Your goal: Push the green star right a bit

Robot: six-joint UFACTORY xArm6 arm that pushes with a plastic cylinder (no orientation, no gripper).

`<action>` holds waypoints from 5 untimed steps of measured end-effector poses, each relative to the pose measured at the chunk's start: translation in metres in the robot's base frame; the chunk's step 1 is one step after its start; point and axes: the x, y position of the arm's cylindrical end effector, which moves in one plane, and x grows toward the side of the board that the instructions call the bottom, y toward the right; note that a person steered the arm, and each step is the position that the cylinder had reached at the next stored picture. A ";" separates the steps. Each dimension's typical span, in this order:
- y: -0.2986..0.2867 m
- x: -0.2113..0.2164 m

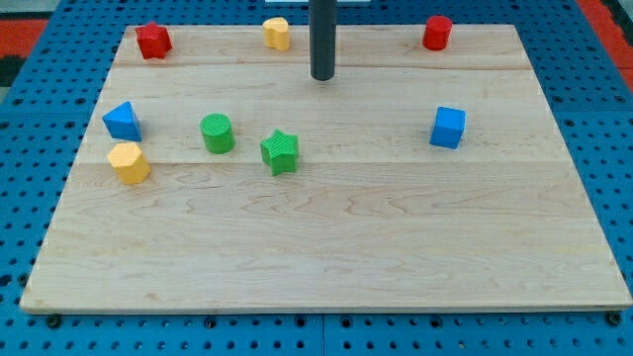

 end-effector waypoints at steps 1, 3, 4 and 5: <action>0.000 0.000; 0.003 0.045; 0.003 0.054; -0.011 0.072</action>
